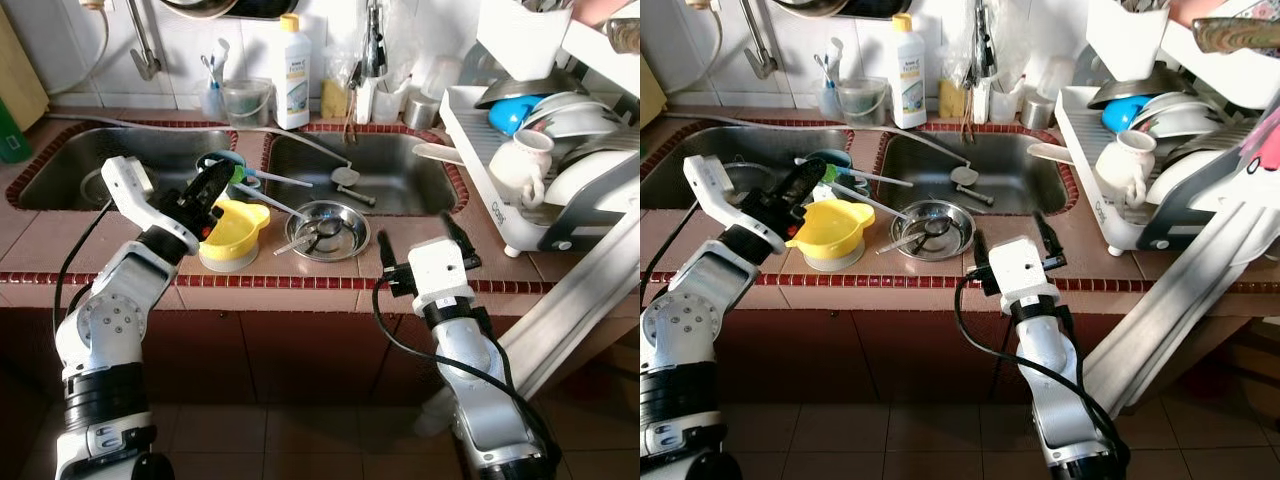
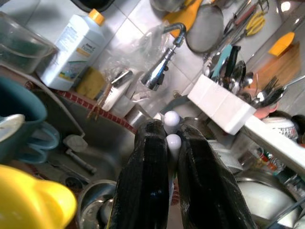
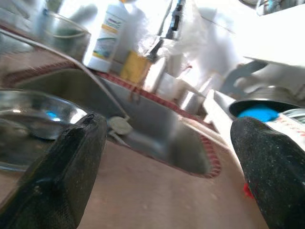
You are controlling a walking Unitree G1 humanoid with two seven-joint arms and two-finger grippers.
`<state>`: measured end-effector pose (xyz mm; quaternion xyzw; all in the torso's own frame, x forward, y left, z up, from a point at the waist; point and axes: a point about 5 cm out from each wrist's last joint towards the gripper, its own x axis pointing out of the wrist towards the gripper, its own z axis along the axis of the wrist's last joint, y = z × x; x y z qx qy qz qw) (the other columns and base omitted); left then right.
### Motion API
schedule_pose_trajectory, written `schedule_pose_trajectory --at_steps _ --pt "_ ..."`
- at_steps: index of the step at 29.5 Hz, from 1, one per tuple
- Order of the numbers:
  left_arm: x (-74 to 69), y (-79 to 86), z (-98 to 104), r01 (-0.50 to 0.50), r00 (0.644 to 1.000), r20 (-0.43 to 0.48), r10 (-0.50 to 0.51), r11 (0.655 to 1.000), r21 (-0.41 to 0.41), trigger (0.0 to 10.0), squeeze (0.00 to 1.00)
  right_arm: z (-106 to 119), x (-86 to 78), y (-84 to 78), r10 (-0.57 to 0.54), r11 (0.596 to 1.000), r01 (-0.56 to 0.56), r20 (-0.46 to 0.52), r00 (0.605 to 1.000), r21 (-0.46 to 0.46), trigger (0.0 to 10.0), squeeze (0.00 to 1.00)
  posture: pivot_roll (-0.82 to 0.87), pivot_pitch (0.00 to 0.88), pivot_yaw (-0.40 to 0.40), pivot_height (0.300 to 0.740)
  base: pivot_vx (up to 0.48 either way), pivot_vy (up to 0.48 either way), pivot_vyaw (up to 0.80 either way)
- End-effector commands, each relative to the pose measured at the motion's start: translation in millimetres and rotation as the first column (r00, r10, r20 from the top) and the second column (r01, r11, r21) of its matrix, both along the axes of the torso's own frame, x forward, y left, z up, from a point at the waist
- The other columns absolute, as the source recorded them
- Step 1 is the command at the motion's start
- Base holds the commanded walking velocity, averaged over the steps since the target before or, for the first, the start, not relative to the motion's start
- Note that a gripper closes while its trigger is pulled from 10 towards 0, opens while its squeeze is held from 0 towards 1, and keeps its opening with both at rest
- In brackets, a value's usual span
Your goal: Kitchen organization
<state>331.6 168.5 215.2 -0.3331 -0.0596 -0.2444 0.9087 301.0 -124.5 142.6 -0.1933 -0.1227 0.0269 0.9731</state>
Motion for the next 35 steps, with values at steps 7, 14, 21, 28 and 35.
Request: schedule_pose_trajectory --at_steps 7,14,21,28,35 --pt "-6.5 -25.8 3 0.006 1.0 -0.017 -0.005 0.997 0.074 10.0 0.0 13 14.1 2.8 -0.01 1.0 0.01 0.033 0.999 -0.001 10.0 0.0 -0.09 0.041 0.015 0.74 0.0 0.0 0.0" --pt "-11.1 -45.5 15 0.015 1.0 0.0 -0.015 0.998 0.053 10.0 0.0 22 14.3 19.9 0.215 0.971 -0.219 0.051 0.975 0.094 10.0 0.0 -0.09 0.039 0.011 0.74 0.0 0.0 0.0" --pt "-10.4 -60.2 25 0.008 1.0 0.026 -0.01 0.996 0.083 10.0 0.0 25 15.2 36.1 0.312 0.942 -0.316 0.05 0.949 0.111 10.0 0.0 -0.09 0.038 0.012 0.74 0.0 0.0 0.0" --pt "-15.3 -74.9 34 0.029 0.998 0.047 -0.033 0.995 0.093 10.0 0.0 18 20.6 37.3 0.321 0.944 -0.32 0.008 0.947 0.084 10.0 0.0 -0.09 0.033 0.012 0.74 0.0 0.0 0.0" --pt "-22.1 -82.5 39 0.045 0.997 0.058 -0.051 0.994 0.099 10.0 0.0 15 27.1 31.2 0.228 0.973 -0.228 0.003 0.974 0.042 10.0 0.0 -0.09 0.024 0.009 0.74 0.0 0.0 0.0"
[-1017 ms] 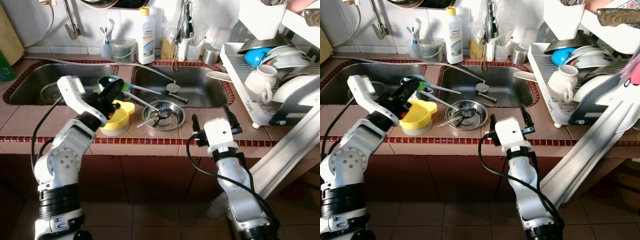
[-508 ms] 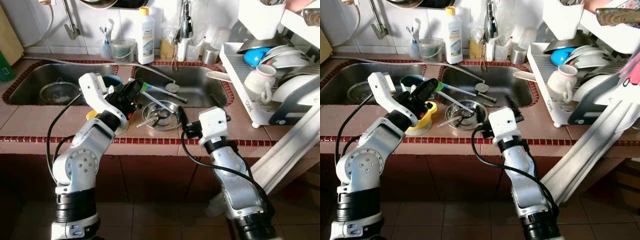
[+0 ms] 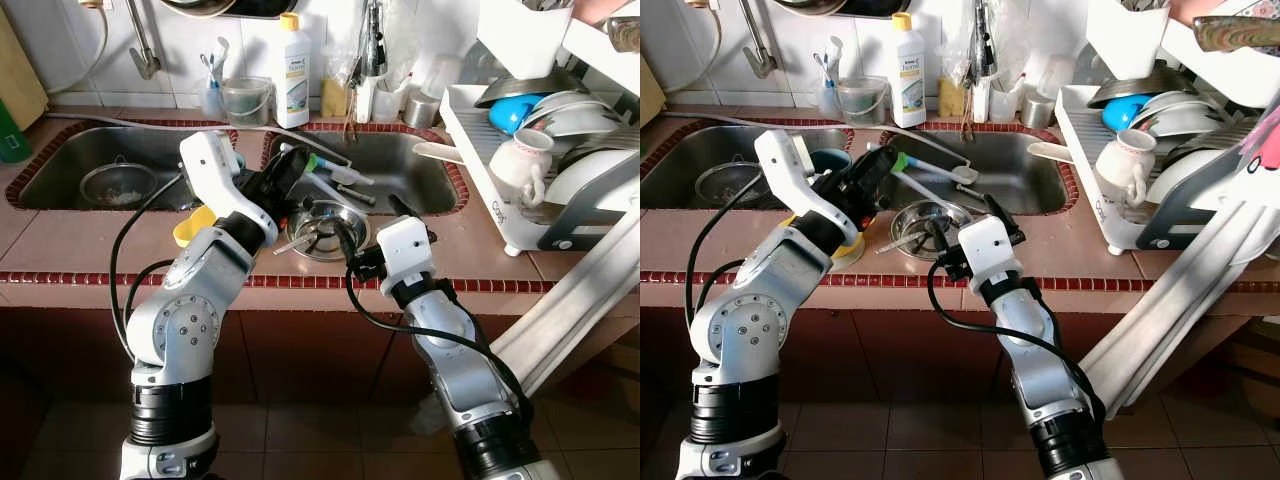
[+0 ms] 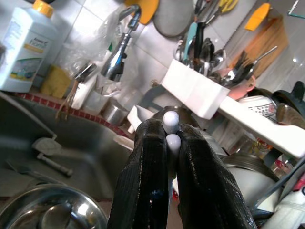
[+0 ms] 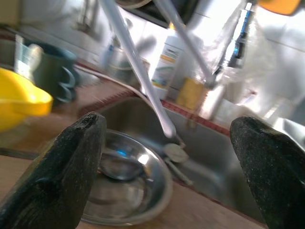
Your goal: Kitchen organization
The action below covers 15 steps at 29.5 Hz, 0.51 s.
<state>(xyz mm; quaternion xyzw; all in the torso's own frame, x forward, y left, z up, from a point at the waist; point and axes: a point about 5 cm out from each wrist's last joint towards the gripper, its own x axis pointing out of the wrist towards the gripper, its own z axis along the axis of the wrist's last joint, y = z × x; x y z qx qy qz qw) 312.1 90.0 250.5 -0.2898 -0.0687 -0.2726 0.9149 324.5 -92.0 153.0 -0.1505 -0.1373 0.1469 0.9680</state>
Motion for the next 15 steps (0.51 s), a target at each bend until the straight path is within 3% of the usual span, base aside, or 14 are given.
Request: schedule_pose_trajectory --at_steps 1,12,13,14,15 --pt "-2.6 -4.1 3 0.011 1.0 0.004 -0.011 1.0 0.016 10.0 0.0 4 3.7 -1.3 -0.02 1.0 0.021 0.018 1.0 -0.009 10.0 0.0 -0.09 0.024 0.009 0.74 0.0 0.0 0.0" --pt "-5.5 -8.3 -8 0.022 0.999 -0.029 -0.021 0.999 0.04 10.0 0.0 18 5.7 3.4 -0.013 1.0 0.013 0.079 0.997 0.001 10.0 0.0 -0.09 0.015 0.006 0.74 0.0 0.0 0.0" --pt "-5.5 -8.9 -8 0.023 0.999 -0.029 -0.022 0.999 0.04 10.0 0.0 18 5.6 3.9 -0.014 1.0 0.013 0.079 0.997 0.007 8.8 0.0 -0.09 0.015 0.006 0.74 0.0 0.0 0.0" --pt "-5.4 -9.5 -8 0.024 0.999 -0.028 -0.022 0.999 0.043 10.0 0.0 19 5.7 4.1 -0.014 1.0 0.012 0.073 0.997 0.024 4.9 0.0 -0.09 0.016 0.007 0.74 0.0 0.0 0.0" --pt "-5.5 -10.0 -9 0.025 0.999 -0.028 -0.024 0.999 0.044 10.0 0.0 19 5.1 4.2 -0.014 0.999 0.011 0.074 0.997 0.038 0.0 0.0 -0.09 0.016 0.007 0.74 0.0 0.0 0.0"
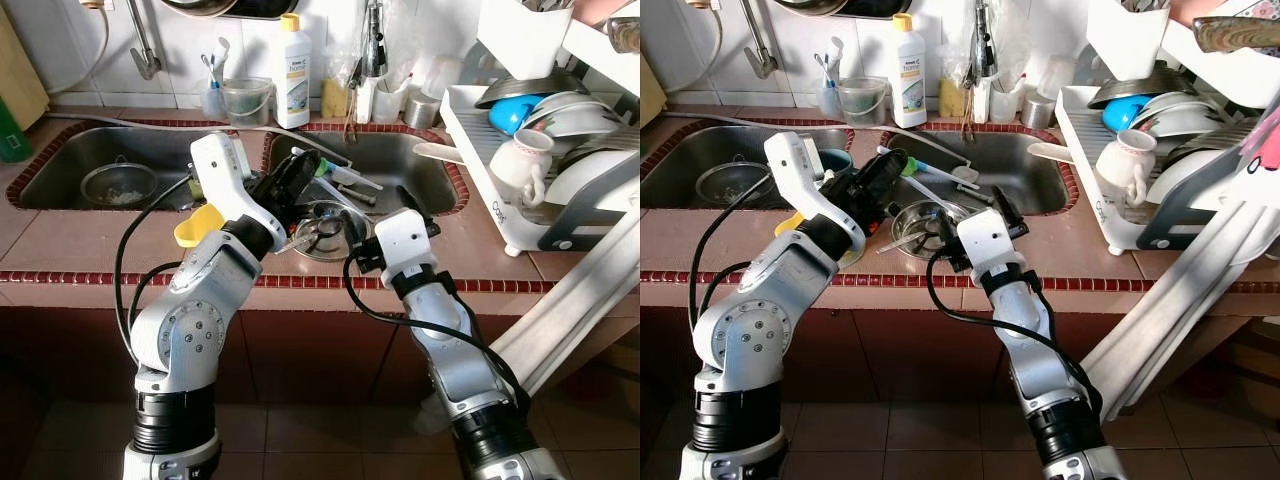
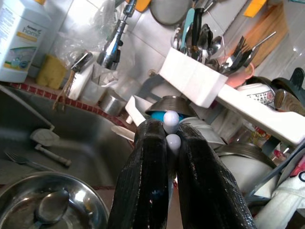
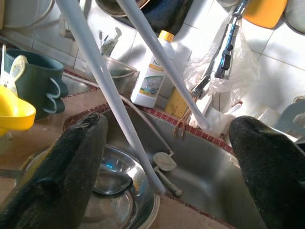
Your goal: Kitchen organization
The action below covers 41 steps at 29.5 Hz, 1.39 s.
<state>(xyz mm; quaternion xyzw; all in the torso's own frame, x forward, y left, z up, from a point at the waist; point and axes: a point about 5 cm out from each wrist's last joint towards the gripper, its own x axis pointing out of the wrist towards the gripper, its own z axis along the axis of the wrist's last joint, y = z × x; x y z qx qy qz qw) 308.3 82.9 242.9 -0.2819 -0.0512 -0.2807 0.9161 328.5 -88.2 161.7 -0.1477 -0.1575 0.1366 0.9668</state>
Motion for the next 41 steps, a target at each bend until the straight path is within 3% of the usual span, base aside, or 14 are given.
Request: schedule_pose_trajectory --at_steps 1,7,41 --pt "-1.5 -3.7 -2 -0.003 1.0 -0.007 0.003 1.0 0.029 10.0 0.0 12 0.0 0.1 -0.02 0.999 0.019 0.045 0.999 0.027 0.0 0.0 -0.1 0.019 0.009 0.74 0.0 0.0 0.0" --pt "-0.7 -3.3 -2 -0.004 1.0 -0.009 0.005 1.0 0.028 10.0 0.0 13 2.0 -3.1 -0.095 0.995 0.094 0.047 0.994 0.03 0.0 0.0 -0.1 0.029 0.016 0.74 0.0 0.0 0.0" --pt "-11.0 -14.6 6 0.113 0.993 0.033 -0.112 0.994 -0.001 10.0 0.0 9 2.0 -1.5 -0.201 0.977 0.204 -0.047 0.978 0.057 0.0 0.0 -0.1 0.036 0.022 0.74 0.0 0.0 0.0"
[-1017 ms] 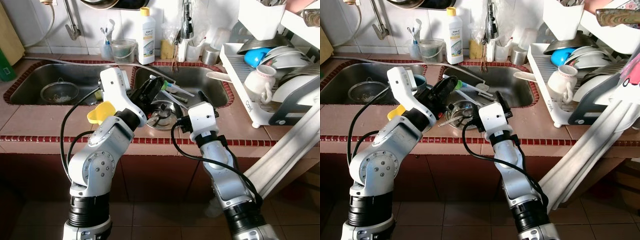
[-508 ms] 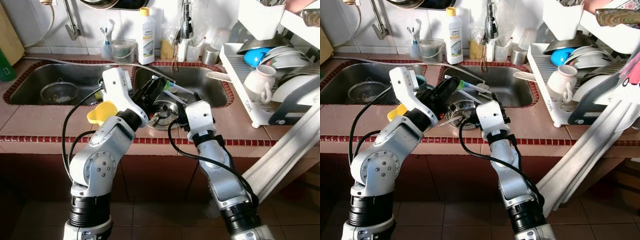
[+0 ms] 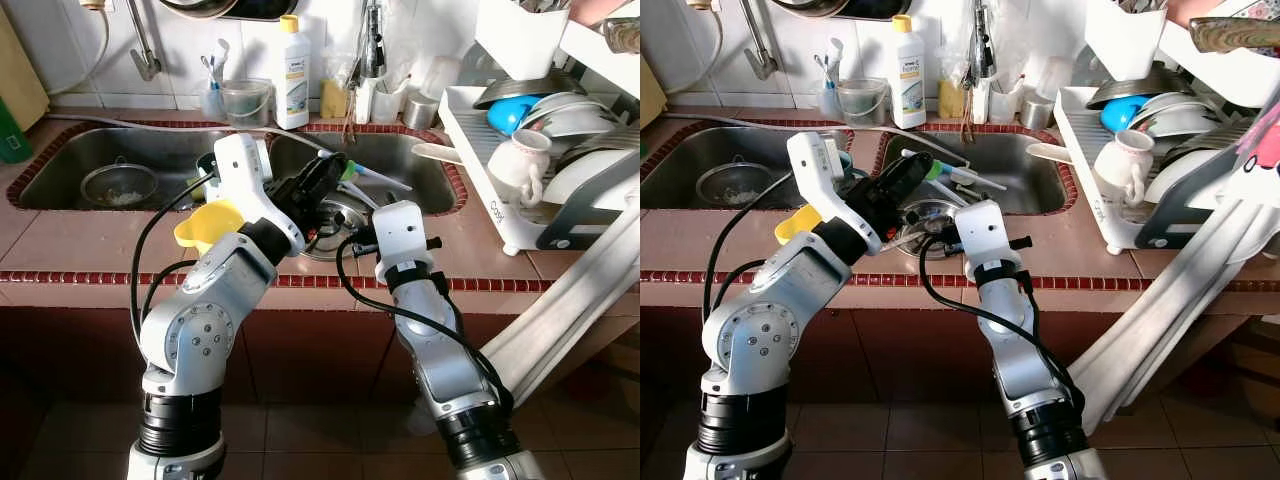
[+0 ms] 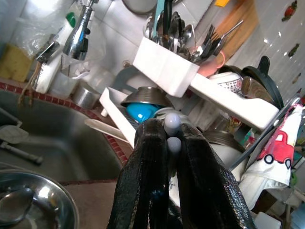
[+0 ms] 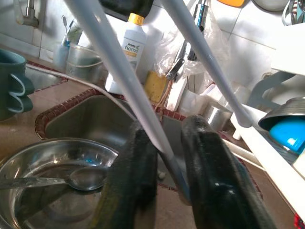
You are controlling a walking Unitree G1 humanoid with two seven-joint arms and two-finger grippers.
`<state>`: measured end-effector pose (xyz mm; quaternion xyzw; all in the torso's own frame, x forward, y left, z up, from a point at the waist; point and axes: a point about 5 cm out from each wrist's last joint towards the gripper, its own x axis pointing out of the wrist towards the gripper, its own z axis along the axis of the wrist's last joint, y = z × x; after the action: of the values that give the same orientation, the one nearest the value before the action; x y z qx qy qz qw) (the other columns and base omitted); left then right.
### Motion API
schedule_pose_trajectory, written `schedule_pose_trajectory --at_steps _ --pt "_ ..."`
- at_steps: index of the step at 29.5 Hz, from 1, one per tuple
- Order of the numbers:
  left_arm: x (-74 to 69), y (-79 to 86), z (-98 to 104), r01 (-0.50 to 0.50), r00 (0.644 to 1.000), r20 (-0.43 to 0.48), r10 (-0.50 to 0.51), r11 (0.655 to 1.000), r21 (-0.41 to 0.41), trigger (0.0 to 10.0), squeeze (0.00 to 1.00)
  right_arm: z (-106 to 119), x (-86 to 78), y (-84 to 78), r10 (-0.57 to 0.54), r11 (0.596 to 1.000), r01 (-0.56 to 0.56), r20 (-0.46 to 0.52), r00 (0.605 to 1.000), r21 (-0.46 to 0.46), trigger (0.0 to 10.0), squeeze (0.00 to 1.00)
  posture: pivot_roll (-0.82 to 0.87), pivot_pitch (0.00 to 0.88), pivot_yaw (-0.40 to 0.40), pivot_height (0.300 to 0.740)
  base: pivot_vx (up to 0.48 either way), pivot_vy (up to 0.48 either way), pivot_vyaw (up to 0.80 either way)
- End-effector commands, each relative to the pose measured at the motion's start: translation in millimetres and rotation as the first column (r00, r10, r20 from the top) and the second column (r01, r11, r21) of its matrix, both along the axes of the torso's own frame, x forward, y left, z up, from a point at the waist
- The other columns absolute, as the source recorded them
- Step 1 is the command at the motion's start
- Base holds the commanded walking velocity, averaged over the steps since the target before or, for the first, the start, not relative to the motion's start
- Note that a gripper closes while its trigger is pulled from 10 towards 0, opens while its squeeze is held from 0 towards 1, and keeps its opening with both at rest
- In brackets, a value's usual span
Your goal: Kitchen organization
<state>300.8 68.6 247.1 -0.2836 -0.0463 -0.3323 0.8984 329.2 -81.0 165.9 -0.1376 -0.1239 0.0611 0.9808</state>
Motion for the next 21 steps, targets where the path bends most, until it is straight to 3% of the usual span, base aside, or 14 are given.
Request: schedule_pose_trajectory --at_steps 1,2,3,5,6,17,18,19,20,21 --pt "-3.6 -0.7 2.1 0.008 1.0 0.012 -0.008 1.0 0.001 10.0 0.0 4.6 1.4 -8.7 -0.05 0.998 0.05 0.008 0.999 0.022 0.0 0.0 -0.1 0.036 0.022 0.74 0.0 0.0 0.0" --pt "-4.0 -1.3 2.7 0.016 1.0 0.017 -0.015 1.0 -0.006 10.0 0.0 4.6 1.4 -8.3 -0.051 0.998 0.051 0.006 0.999 0.025 0.0 0.0 -0.1 0.032 0.022 0.74 0.0 0.0 0.0" --pt "-4.5 -1.6 3.7 0.022 1.0 0.022 -0.022 1.0 -0.014 10.0 0.36 5.1 1.3 -7.9 -0.051 0.999 0.051 0.011 0.999 0.02 0.0 0.0 -0.1 0.031 0.022 0.74 0.0 0.0 0.0" --pt "-4.4 -1.7 4.1 0.023 1.0 0.021 -0.023 1.0 -0.015 10.0 0.36 5.8 1.2 -7.4 -0.051 0.999 0.051 0.017 0.999 0.013 0.0 0.0 -0.1 0.031 0.022 0.74 0.0 0.0 0.0" --pt "-4.7 -2.0 5.1 0.027 0.999 0.029 -0.026 0.999 -0.02 10.0 1.0 5.7 1.2 -6.9 -0.046 0.999 0.046 0.013 0.999 0.02 0.0 0.0 -0.1 0.031 0.022 0.74 0.0 0.0 0.0" --pt "-10.1 -4.4 6.4 0.093 0.994 0.06 -0.09 0.994 -0.059 10.0 1.0 3.8 -0.6 -5.9 -0.028 0.999 0.028 -0.007 1.0 0.046 0.0 0.0 -0.11 0.015 0.022 0.74 0.0 0.0 0.0" --pt "-10.8 -4.8 5.8 0.104 0.993 0.056 -0.1 0.992 -0.065 10.0 1.0 4.6 -1.2 -6.2 -0.025 0.998 0.025 -0.002 1.0 0.049 2.3 0.0 -0.11 0.015 0.022 0.74 0.0 0.0 0.0" --pt "-10.8 -4.8 5.8 0.104 0.993 0.056 -0.1 0.992 -0.065 10.0 1.0 4.6 -1.2 -6.2 -0.025 0.998 0.025 -0.002 1.0 0.049 2.3 0.0 -0.11 0.015 0.022 0.74 0.0 0.0 0.0" --pt "-10.8 -4.9 4.8 0.105 0.994 0.051 -0.102 0.993 -0.06 10.0 1.0 4.9 -1.3 -6.4 -0.025 0.998 0.025 -0.002 1.0 0.051 4.9 0.0 -0.11 0.015 0.022 0.74 0.0 0.0 0.0" --pt "-11.0 -4.8 3.1 0.104 0.994 0.05 -0.102 0.993 -0.05 10.0 1.0 4.8 -1.2 -7.0 -0.025 0.998 0.026 -0.005 1.0 0.056 10.0 0.0 -0.11 0.009 0.021 0.74 0.0 0.0 0.0"
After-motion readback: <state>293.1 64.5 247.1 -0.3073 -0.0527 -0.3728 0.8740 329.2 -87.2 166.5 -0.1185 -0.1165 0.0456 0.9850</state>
